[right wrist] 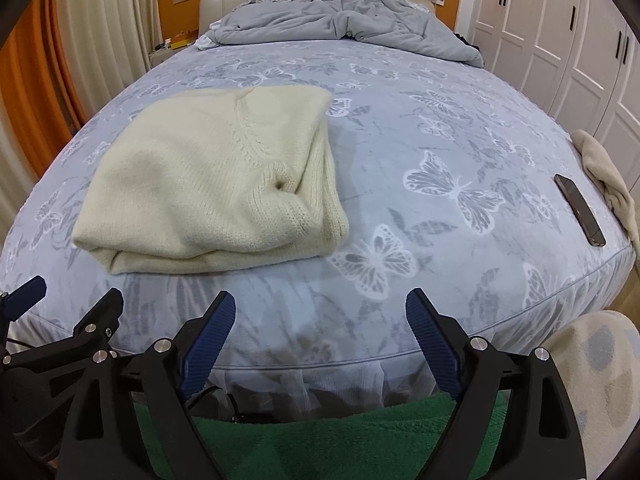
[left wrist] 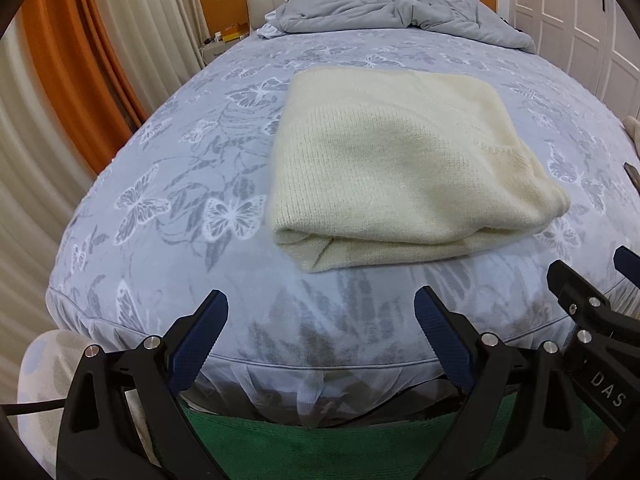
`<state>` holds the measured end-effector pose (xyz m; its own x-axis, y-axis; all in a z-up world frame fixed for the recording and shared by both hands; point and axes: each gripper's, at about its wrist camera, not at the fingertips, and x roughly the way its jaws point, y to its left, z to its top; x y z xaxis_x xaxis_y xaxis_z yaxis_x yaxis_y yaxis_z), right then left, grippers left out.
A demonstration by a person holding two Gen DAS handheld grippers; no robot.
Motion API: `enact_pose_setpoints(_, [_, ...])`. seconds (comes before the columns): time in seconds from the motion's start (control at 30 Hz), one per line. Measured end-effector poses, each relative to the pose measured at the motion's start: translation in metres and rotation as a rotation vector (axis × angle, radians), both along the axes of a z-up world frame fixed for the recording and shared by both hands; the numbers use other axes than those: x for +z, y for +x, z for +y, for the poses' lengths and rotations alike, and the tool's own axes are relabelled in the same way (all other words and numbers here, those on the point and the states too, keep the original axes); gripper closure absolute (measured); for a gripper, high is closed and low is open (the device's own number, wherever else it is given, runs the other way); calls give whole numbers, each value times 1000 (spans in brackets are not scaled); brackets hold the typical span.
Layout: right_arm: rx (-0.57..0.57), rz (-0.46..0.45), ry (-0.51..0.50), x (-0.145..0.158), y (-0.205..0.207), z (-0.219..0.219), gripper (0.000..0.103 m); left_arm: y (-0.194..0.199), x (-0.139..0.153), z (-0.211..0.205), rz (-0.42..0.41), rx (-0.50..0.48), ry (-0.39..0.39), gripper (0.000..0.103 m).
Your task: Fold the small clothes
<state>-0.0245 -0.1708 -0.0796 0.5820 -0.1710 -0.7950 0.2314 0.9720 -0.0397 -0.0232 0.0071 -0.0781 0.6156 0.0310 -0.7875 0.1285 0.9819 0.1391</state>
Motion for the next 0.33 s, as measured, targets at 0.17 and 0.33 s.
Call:
enact_pose_setpoints(0.17, [-6, 7, -12, -1, 0, -1, 18, 0, -3, -3, 4, 13, 21, 10])
enact_pose_setpoints(0.33, [-12, 13, -7, -3, 0, -3, 18, 0, -3, -3, -1, 17, 22, 11])
